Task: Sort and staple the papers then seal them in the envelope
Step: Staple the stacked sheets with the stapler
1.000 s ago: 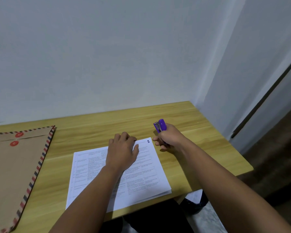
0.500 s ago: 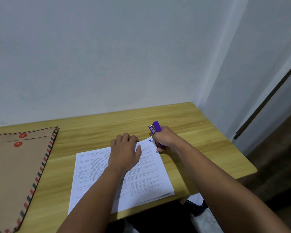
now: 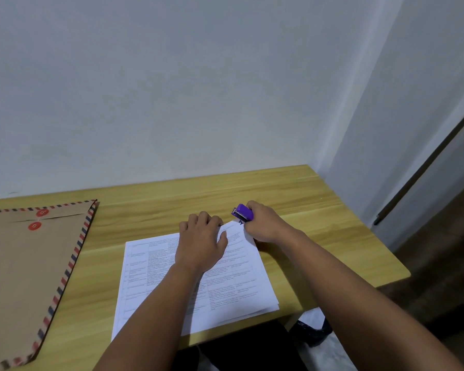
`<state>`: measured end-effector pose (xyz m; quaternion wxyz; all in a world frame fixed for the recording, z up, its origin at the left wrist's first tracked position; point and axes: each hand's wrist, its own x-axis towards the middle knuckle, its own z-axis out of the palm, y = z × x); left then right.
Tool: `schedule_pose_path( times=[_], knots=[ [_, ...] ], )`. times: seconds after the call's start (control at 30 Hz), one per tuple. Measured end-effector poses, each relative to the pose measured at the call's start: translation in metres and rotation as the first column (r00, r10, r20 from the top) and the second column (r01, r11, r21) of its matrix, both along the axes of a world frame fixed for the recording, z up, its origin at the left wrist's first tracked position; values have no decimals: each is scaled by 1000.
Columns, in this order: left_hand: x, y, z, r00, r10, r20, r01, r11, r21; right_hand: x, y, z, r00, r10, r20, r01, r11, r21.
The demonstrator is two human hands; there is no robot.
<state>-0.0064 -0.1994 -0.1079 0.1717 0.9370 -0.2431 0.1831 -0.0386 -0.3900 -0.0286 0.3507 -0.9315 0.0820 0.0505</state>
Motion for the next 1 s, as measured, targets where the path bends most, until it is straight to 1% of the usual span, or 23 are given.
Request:
schedule_pose_path(
  times=[0.1, 0.17, 0.23, 0.27, 0.33, 0.37, 0.43, 0.5, 0.6, 0.67, 0.8, 0.9, 0.97, 1.0],
  knots=[
    [0, 0, 0, 1000, 3, 4, -3, 1000, 5, -1, -1, 1, 1000, -16, -12, 17, 995, 97],
    [0, 0, 0, 1000, 9, 4, -9, 1000, 4, -2, -2, 4, 998, -54, -21, 58, 966, 254],
    [-1, 0, 2, 1000, 10, 2, -10, 1000, 7, -5, -2, 8, 992, -101, -74, 125, 870, 477],
    [-1, 0, 2, 1000, 10, -5, -10, 1000, 6, -6, -2, 9, 987, -116, -112, 158, 821, 548],
    [-1, 0, 4, 1000, 8, -23, -8, 1000, -4, -8, -1, 6, 981, -119, -154, 189, 779, 599],
    [-1, 0, 5, 1000, 6, -30, -6, 1000, -9, -9, 0, 3, 982, -116, -148, 182, 782, 596],
    [-3, 1, 6, 999, -14, -45, 13, 1000, -21, -11, 1, -3, 987, -125, -106, 163, 818, 551],
    [-4, 2, 9, 995, -72, -69, 70, 997, -31, -12, 0, -10, 985, -164, -47, 164, 836, 523],
    [-7, 4, 13, 976, -176, -129, 168, 983, -69, -15, -2, -16, 972, -230, 36, 175, 823, 540],
    [-8, 4, 17, 964, -217, -154, 204, 974, -101, -17, -4, -19, 969, -240, 57, 170, 818, 550],
    [-10, 4, 21, 953, -269, -142, 247, 956, -158, -17, -12, -21, 973, -222, 60, 152, 816, 558],
    [-10, 4, 20, 954, -276, -115, 255, 952, -167, -20, -19, -23, 966, -240, 96, 148, 817, 557],
    [-9, 4, 19, 956, -277, -93, 261, 953, -153, -23, -27, -24, 957, -238, 168, 121, 851, 511],
    [-8, 4, 18, 957, -278, -82, 265, 953, -144, -25, -32, -24, 954, -211, 214, 92, 884, 459]
  ],
)
